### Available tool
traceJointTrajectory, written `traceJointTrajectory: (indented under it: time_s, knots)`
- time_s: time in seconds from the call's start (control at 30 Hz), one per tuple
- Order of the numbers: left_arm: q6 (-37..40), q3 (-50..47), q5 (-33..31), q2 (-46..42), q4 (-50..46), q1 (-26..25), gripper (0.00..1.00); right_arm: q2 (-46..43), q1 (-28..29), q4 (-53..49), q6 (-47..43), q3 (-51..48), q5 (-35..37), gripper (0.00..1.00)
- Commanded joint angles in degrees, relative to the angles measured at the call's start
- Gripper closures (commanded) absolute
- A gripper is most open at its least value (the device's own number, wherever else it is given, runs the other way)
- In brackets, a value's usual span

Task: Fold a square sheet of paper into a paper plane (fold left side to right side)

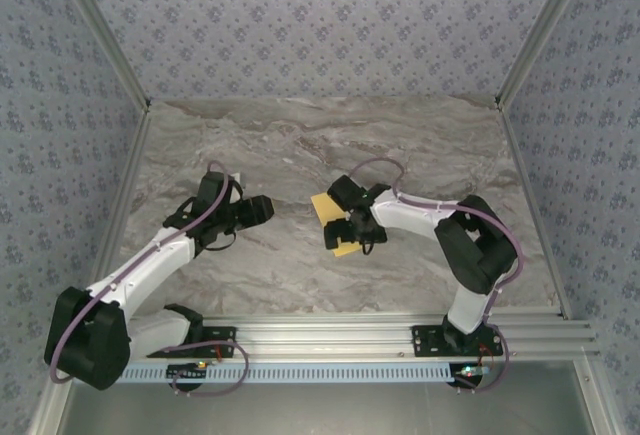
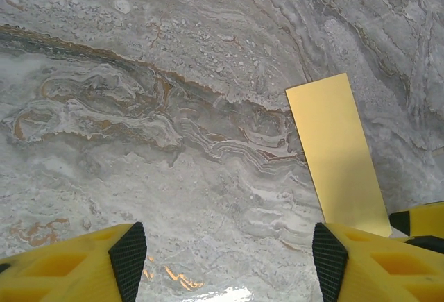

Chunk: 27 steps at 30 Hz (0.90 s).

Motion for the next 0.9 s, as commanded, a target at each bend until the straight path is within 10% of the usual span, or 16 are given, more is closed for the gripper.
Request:
traceJointTrajectory:
  time_s: [0.0,0.5,0.87]
  knots:
    - [1.37,0.26,-0.67,-1.09,-1.36,0.26,0.33,1.50,2.73,1.62,2.80,1.50,-5.57,0.00]
    - [0.18,1.47,7.78,1.91,1.57,0.26,0.35,-1.02,4.24,4.40,2.05,2.15,-7.80,0.00]
    - [-5.48,6.71,22.34,20.01,16.05,-6.30,0.49,-15.46,-12.00,17.66,2.21,-13.45,-20.53,0.02]
